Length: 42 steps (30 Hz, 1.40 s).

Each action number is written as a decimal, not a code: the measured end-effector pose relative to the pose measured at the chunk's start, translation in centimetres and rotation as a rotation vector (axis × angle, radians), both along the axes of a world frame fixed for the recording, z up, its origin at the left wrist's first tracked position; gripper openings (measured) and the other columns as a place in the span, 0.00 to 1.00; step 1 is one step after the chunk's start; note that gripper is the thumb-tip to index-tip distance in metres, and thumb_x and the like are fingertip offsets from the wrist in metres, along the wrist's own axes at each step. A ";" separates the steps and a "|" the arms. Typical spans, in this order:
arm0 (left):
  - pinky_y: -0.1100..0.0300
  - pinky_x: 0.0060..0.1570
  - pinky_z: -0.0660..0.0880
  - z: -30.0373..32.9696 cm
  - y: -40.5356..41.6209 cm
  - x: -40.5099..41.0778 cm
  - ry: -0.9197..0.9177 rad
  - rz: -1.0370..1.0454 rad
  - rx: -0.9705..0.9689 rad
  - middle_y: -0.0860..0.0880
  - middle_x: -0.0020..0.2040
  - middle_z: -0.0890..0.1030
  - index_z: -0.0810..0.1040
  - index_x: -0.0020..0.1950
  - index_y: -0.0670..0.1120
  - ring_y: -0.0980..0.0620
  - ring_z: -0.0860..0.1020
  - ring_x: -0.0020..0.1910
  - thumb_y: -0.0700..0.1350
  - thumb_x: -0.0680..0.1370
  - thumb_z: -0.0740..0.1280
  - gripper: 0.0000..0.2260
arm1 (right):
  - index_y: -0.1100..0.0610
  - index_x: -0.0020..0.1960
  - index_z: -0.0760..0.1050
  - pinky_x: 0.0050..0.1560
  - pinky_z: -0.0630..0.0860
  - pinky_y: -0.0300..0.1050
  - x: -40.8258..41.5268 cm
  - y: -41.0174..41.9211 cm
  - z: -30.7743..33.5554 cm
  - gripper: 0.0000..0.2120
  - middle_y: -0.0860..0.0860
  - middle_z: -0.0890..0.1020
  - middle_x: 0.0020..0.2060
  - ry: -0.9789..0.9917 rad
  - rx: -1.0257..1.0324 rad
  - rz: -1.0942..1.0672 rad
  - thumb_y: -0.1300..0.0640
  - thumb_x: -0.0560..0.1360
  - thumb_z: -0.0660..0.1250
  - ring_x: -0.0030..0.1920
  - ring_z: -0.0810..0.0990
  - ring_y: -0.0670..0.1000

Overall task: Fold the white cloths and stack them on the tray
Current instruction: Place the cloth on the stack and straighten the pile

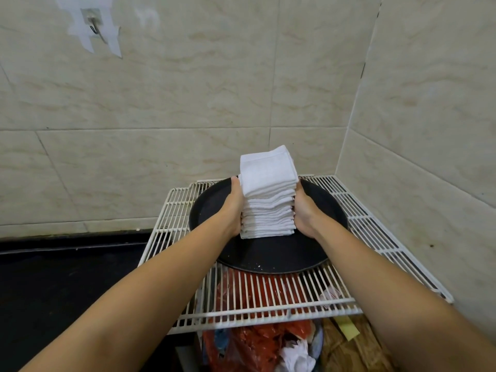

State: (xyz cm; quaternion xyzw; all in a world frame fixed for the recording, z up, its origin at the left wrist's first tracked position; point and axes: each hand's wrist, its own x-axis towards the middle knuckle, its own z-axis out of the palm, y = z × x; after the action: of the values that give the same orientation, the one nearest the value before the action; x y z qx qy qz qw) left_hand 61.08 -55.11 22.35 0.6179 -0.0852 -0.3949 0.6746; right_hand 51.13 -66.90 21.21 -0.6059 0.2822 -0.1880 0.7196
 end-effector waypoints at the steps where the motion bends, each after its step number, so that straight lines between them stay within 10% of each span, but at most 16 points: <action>1: 0.49 0.52 0.77 0.0 0.0 0.0 0.002 -0.001 -0.006 0.45 0.54 0.82 0.78 0.61 0.48 0.45 0.80 0.52 0.69 0.77 0.47 0.33 | 0.52 0.45 0.78 0.41 0.78 0.42 0.0 0.1 0.1 0.27 0.49 0.84 0.37 0.019 -0.025 0.012 0.39 0.81 0.45 0.39 0.82 0.47; 6: 0.52 0.48 0.78 -0.2 0.5 0.5 0.041 -0.060 -0.052 0.43 0.56 0.83 0.78 0.63 0.45 0.44 0.81 0.54 0.70 0.76 0.44 0.37 | 0.53 0.54 0.77 0.53 0.77 0.49 -0.1 0.0 0.4 0.28 0.54 0.83 0.50 0.022 -0.076 0.040 0.39 0.81 0.44 0.52 0.80 0.53; 11: 0.50 0.57 0.74 0.6 0.8 1.6 0.084 -0.097 -0.066 0.42 0.65 0.77 0.75 0.66 0.44 0.44 0.77 0.62 0.71 0.76 0.42 0.39 | 0.46 0.72 0.65 0.72 0.56 0.55 -0.2 -1.4 2.8 0.35 0.49 0.65 0.74 0.032 -0.069 0.056 0.31 0.76 0.38 0.74 0.60 0.51; 16: 0.50 0.45 0.76 2.1 -0.3 2.2 0.102 -0.097 -0.051 0.41 0.58 0.80 0.77 0.55 0.43 0.43 0.80 0.49 0.70 0.76 0.41 0.38 | 0.46 0.65 0.72 0.57 0.71 0.53 0.9 -1.5 4.6 0.38 0.52 0.78 0.61 0.085 -0.007 0.057 0.28 0.73 0.37 0.60 0.75 0.53; 26: 0.50 0.52 0.78 1.5 -0.9 3.2 0.055 -0.123 -0.013 0.42 0.55 0.83 0.77 0.61 0.43 0.42 0.81 0.53 0.71 0.75 0.44 0.39 | 0.52 0.64 0.74 0.47 0.77 0.48 0.9 0.4 4.6 0.37 0.56 0.82 0.53 0.072 0.035 0.067 0.31 0.76 0.38 0.52 0.80 0.55; 28: 0.50 0.51 0.76 1.7 -0.7 3.5 0.067 -0.161 -0.027 0.41 0.56 0.81 0.76 0.60 0.41 0.43 0.79 0.54 0.70 0.76 0.42 0.38 | 0.50 0.65 0.72 0.45 0.78 0.46 0.4 0.7 4.9 0.34 0.53 0.80 0.52 0.048 0.039 -0.030 0.32 0.77 0.37 0.50 0.79 0.52; 31: 0.51 0.61 0.72 1.8 -0.8 4.5 0.065 -0.181 -0.035 0.43 0.65 0.76 0.77 0.54 0.43 0.42 0.77 0.62 0.69 0.76 0.40 0.38 | 0.48 0.73 0.62 0.68 0.66 0.53 -0.4 1.3 4.5 0.31 0.51 0.68 0.70 0.005 0.053 -0.291 0.34 0.78 0.40 0.68 0.69 0.54; 34: 0.51 0.59 0.72 1.7 -0.9 5.7 0.024 -0.235 -0.066 0.45 0.60 0.78 0.77 0.52 0.44 0.44 0.78 0.57 0.68 0.77 0.39 0.36 | 0.53 0.67 0.71 0.64 0.71 0.52 -1.5 2.2 2.9 0.30 0.56 0.74 0.65 -0.029 0.126 -0.549 0.35 0.79 0.46 0.61 0.75 0.57; 42: 0.49 0.65 0.68 -0.4 -2.0 9.7 -0.054 -0.474 -0.057 0.45 0.59 0.78 0.75 0.61 0.44 0.45 0.75 0.60 0.66 0.78 0.38 0.36 | 0.49 0.77 0.54 0.75 0.59 0.55 0.7 8.9 -1.3 0.39 0.49 0.60 0.76 -0.102 0.144 -0.870 0.32 0.71 0.45 0.74 0.62 0.53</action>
State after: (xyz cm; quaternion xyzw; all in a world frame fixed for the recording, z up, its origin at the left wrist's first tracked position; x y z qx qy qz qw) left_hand 70.74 -57.08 21.98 0.5715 -0.2569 -0.5229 0.5779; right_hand 51.84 -58.03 19.89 -0.3690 0.4876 -0.4827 0.6270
